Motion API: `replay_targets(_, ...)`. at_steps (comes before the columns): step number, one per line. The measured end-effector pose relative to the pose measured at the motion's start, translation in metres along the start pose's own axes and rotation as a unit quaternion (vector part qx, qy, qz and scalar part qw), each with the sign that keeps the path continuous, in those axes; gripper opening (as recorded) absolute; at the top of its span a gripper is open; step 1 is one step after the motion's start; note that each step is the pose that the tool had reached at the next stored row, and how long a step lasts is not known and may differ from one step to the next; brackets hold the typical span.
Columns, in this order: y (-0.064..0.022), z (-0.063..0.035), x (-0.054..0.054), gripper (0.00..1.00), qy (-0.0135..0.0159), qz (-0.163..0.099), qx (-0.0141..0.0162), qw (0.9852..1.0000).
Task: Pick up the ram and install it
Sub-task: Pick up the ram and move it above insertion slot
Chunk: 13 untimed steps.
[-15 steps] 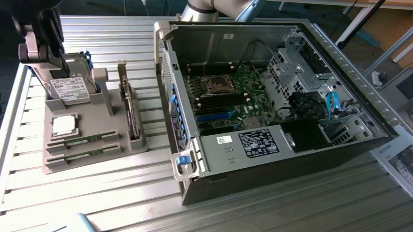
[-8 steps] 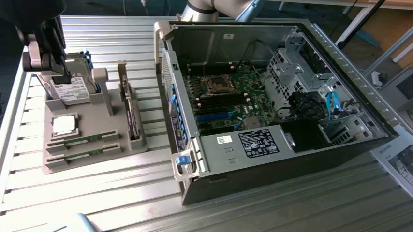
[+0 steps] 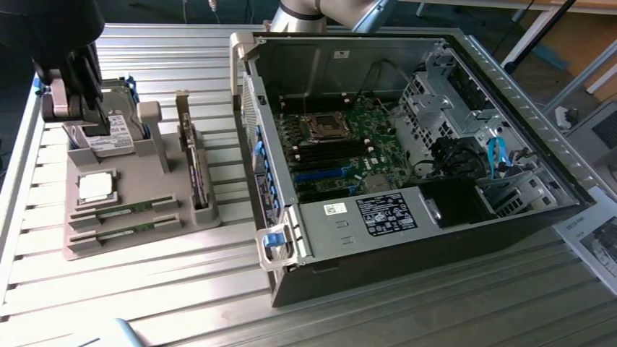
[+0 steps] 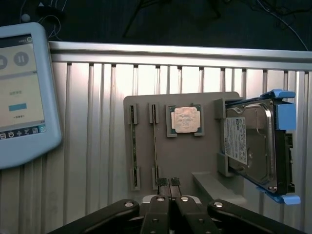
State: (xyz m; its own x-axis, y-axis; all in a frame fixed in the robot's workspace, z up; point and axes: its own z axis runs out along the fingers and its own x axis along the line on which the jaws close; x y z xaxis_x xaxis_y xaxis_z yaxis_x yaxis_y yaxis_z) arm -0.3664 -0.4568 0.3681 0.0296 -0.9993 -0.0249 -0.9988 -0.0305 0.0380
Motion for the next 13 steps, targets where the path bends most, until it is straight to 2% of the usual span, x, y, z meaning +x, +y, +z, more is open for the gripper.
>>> replay_targets(11,0.0000,0.0001,0.0000,0.11,0.0000,0.000,0.0000,1.0000)
replay_targets(12,0.0000,0.0001,0.0000,0.17,0.0000,0.000,0.0001,1.0000)
replay_targets(13,-0.0001,0.0001,0.0000,0.17,0.0000,0.000,0.0001,1.0000)
